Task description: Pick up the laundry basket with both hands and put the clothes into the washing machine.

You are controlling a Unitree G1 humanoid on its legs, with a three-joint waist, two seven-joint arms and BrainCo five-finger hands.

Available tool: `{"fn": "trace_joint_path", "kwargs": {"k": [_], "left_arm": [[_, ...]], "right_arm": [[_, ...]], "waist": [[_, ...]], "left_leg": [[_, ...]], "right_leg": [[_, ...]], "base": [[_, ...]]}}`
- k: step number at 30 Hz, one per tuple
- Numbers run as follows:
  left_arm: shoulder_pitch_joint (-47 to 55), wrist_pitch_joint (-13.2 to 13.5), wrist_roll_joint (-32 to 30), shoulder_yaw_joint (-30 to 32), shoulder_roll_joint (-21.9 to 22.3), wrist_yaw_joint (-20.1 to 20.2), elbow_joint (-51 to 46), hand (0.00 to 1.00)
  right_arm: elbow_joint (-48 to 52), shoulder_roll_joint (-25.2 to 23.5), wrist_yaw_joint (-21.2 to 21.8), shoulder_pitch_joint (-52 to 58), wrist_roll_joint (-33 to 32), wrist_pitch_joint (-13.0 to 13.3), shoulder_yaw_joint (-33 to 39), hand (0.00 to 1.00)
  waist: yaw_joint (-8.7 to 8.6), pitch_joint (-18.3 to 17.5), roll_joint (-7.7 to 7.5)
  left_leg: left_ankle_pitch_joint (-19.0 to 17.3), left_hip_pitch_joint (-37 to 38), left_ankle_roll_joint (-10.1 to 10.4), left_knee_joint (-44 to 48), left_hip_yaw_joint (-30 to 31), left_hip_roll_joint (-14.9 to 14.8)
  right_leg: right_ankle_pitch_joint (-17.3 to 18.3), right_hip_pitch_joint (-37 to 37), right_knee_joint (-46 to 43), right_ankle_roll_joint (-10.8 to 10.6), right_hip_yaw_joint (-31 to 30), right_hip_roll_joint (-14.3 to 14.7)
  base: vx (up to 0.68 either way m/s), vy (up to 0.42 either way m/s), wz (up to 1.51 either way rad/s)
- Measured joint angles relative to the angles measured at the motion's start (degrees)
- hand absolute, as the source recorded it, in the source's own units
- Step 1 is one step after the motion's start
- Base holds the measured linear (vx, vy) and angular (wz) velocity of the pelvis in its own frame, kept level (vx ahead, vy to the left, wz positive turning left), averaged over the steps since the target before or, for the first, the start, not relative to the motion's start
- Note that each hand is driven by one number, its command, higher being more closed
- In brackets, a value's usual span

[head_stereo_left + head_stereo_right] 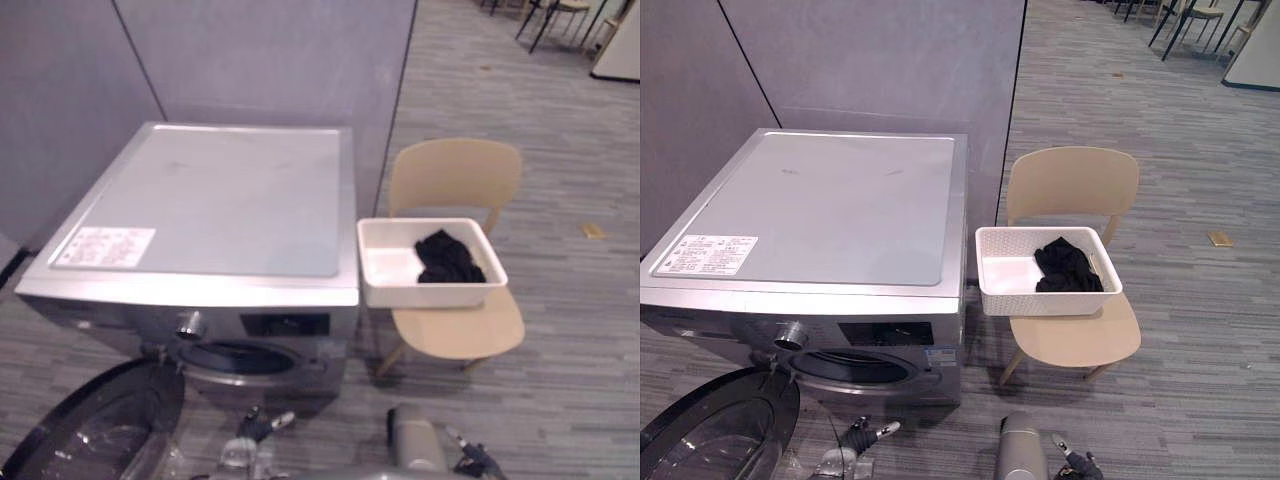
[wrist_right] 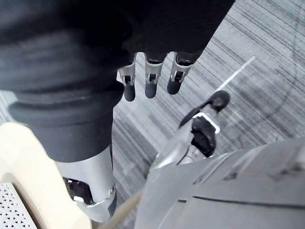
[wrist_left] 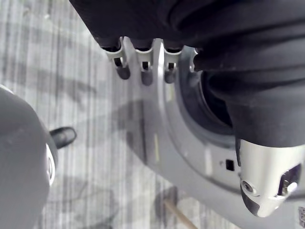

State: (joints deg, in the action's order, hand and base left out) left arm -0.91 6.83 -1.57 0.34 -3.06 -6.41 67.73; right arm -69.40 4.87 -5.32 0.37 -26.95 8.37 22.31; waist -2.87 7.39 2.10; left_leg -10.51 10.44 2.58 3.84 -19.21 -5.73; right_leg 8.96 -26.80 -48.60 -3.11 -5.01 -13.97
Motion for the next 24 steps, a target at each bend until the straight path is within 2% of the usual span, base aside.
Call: {"fn": "trace_joint_path", "kwargs": {"k": [1,2,3,4,5,6,7,8,10,11,12,13,14,15,16,17,18,19,20,21,23,24], "left_arm": [[0.53,-0.02,0.17,0.07,-0.22,-0.01,0.00,0.00],[1.50,0.02,1.55,0.55,-0.82,-0.20,-0.12,0.00],[1.52,0.01,1.55,0.51,-0.96,-0.19,-0.12,0.00],[1.51,0.12,1.53,0.39,-1.70,-0.18,-0.21,0.00],[1.41,0.21,1.55,0.58,-2.64,-0.24,-0.27,0.00],[1.40,0.23,1.52,0.91,-2.58,-0.22,-0.24,0.00],[0.77,0.14,1.52,2.63,-0.33,-0.14,-0.15,0.00],[-0.45,0.29,1.74,4.39,1.50,-0.23,-0.20,0.00],[-1.48,0.57,2.14,5.50,2.16,-0.27,-0.27,0.00],[-1.62,0.95,3.52,7.12,1.83,-0.58,-0.73,0.00],[-1.63,1.16,4.11,7.37,1.56,-1.08,-1.08,0.00],[-1.69,1.30,5.91,8.24,1.50,-1.45,-1.38,0.00],[-1.86,1.25,6.78,8.26,1.58,-1.41,-1.29,0.00],[-1.82,1.21,7.47,8.14,1.86,-1.37,-0.87,0.00],[-1.66,1.12,7.52,8.11,1.98,-1.36,-0.43,0.00],[-0.67,0.83,7.46,8.10,2.24,-1.24,-0.14,0.00],[0.35,0.89,7.45,8.13,2.30,-1.17,-0.41,0.00],[0.30,0.92,7.33,8.09,2.17,-1.18,-0.50,0.00],[0.43,0.93,7.25,7.90,2.22,-1.10,-0.64,0.00],[1.07,0.98,6.86,6.88,2.23,-0.85,-0.84,0.00],[1.55,1.06,6.36,7.02,2.24,0.19,-1.24,0.00],[1.51,1.06,5.93,7.03,2.26,0.29,-1.11,0.00]], "right_arm": [[0.00,0.02,-0.01,0.03,0.00,-0.02,0.35,0.00],[-0.01,-0.21,0.07,0.28,0.00,-0.19,1.34,0.00],[-0.02,-0.27,0.07,0.37,0.00,-0.25,1.60,0.00],[-0.01,-0.48,0.10,0.78,0.00,-0.64,2.51,0.00],[-0.16,-0.15,0.20,1.33,0.01,-1.12,2.69,0.00],[-0.40,0.22,0.26,1.15,0.01,-1.11,2.71,0.00],[-0.95,1.85,0.29,0.06,0.01,-1.10,2.71,0.00],[-1.31,2.87,0.05,0.08,0.06,-1.23,3.80,0.00],[-1.26,3.67,0.05,0.16,0.24,-1.25,4.27,0.00],[-1.10,3.35,0.22,-0.69,0.64,-1.06,3.51,0.00],[-1.11,3.12,0.36,-0.86,0.64,-1.04,3.32,0.00],[-1.10,2.95,0.42,-0.84,0.60,-0.82,2.82,0.00],[-1.10,3.01,0.43,-0.82,0.59,-0.58,2.42,0.00],[-1.10,2.97,0.33,-0.58,0.54,-0.05,2.39,0.00],[-1.08,3.15,0.35,-0.49,0.54,0.20,2.29,0.00],[-1.09,3.85,0.34,-0.14,0.53,0.42,2.16,0.00],[-1.04,4.14,0.40,0.09,0.53,0.59,1.81,0.00],[-1.07,4.13,0.44,0.23,0.55,0.60,1.39,0.00],[-1.06,4.16,0.54,0.46,0.56,0.58,0.68,0.00],[-1.10,4.38,0.58,0.75,0.57,0.54,-0.18,0.00],[-1.05,3.21,0.72,0.73,0.67,0.41,-0.32,0.00],[-1.12,2.25,0.68,0.85,0.67,0.31,-0.30,0.00]], "waist": [[0.06,-0.01,-0.16],[0.12,-0.28,-0.67],[0.13,-0.45,-0.79],[0.04,-1.24,-1.98],[0.32,-1.89,-2.92],[0.47,-2.15,-2.34],[-0.09,-2.52,0.70],[0.08,-2.96,1.48],[0.10,-2.97,0.98],[-0.05,-3.82,-0.27],[-0.17,-4.08,-0.93],[-0.85,-4.44,-2.42],[-1.35,-4.63,-2.50],[-1.13,-4.30,-3.08],[-0.87,-4.07,-3.41],[0.03,-4.20,-2.70],[0.80,-4.23,-2.41],[0.88,-4.23,-2.30],[0.76,-4.58,-1.71],[1.00,-5.19,-0.96],[1.80,-5.44,-0.46],[1.96,-5.68,0.05]], "left_leg": [[-0.18,0.44,0.43,0.06,-0.36,0.09],[-0.47,1.38,1.97,0.19,-0.94,0.15],[-0.46,1.36,2.28,0.21,-0.94,0.15],[-0.47,1.17,3.97,0.30,-0.40,0.14],[-0.75,0.88,5.92,0.55,0.37,-0.21],[-0.76,0.30,6.83,0.91,0.40,-1.33],[-0.04,-1.97,8.14,1.50,2.32,-4.51],[2.98,-2.72,8.88,1.51,4.43,-5.85],[6.03,-2.57,10.01,1.63,5.76,-7.39],[7.57,-2.81,10.60,2.61,5.76,-8.76],[8.32,-2.99,10.99,2.82,5.75,-9.17],[9.75,-4.39,10.78,3.08,6.37,-10.18],[11.08,-5.49,10.32,3.15,6.39,-10.87],[12.15,-6.41,8.90,3.14,6.40,-11.40],[11.75,-6.68,9.18,3.15,7.21,-11.06],[9.72,-6.68,10.19,3.28,9.26,-9.14],[6.94,-6.89,10.10,3.60,10.33,-6.23],[5.75,-7.25,9.43,3.70,11.14,-4.64],[3.51,-8.26,7.38,3.79,11.41,-1.98],[0.89,-8.87,4.46,3.12,11.86,-0.92],[0.28,-8.94,3.57,2.00,12.79,0.29],[0.40,-9.18,3.18,2.03,12.62,0.89]], "right_leg": [[-0.69,1.34,5.33,-0.49,-1.06,-0.78],[-3.44,4.84,16.83,-1.62,-4.69,-1.67],[-4.20,5.35,18.38,-2.10,-5.39,-1.62],[-8.00,7.54,22.63,-3.92,-8.47,-0.87],[-6.60,8.97,25.85,-8.99,-9.29,-0.41],[-4.96,9.54,27.89,-11.10,-8.94,0.33],[-5.96,9.62,30.26,-9.73,-6.32,2.87],[-5.85,9.27,30.01,-8.65,-5.42,4.40],[-4.24,9.24,27.49,-6.98,-4.74,5.91],[-1.38,7.59,22.81,-5.26,-4.17,7.34],[-0.17,6.92,20.65,-4.59,-3.85,7.66],[1.61,5.89,18.30,-3.50,-1.95,7.85],[2.51,5.99,17.74,-3.16,-0.47,7.76],[2.68,6.83,18.08,-2.50,1.31,7.70],[2.51,7.45,18.63,-2.09,1.95,7.60],[1.87,9.20,21.05,-0.92,2.57,7.77],[0.92,11.16,23.86,-0.73,2.77,7.92],[0.64,12.18,25.13,-0.75,2.55,8.02],[0.18,13.65,27.62,-0.80,1.22,9.03],[-0.75,14.13,29.95,-1.43,-0.89,10.56],[-1.81,15.01,33.04,-2.34,-4.59,11.73],[-3.88,15.16,34.86,-2.49,-6.80,11.88]], "base": [[0.11,-0.237,-0.22],[0.09,-0.195,-0.16],[0.13,-0.311,-0.11],[0.12,-0.344,-0.06],[0.15,-0.425,-0.17],[0.13,-0.423,-0.15],[0.13,-0.367,0.04],[0.14,-0.361,0.19],[0.08,-0.371,0.11],[0.01,-0.363,0.08],[-0.01,-0.343,0.35],[-0.03,-0.337,0.64],[-0.03,-0.360,0.93],[-0.03,-0.260,0.78],[-0.02,-0.157,0.51],[0.00,-0.076,0.21],[0.01,-0.040,0.20],[0.00,-0.021,0.39],[-0.02,0.014,0.46],[-0.01,0.021,0.28],[0.06,0.082,-0.29],[0.09,0.123,-0.44]]}}
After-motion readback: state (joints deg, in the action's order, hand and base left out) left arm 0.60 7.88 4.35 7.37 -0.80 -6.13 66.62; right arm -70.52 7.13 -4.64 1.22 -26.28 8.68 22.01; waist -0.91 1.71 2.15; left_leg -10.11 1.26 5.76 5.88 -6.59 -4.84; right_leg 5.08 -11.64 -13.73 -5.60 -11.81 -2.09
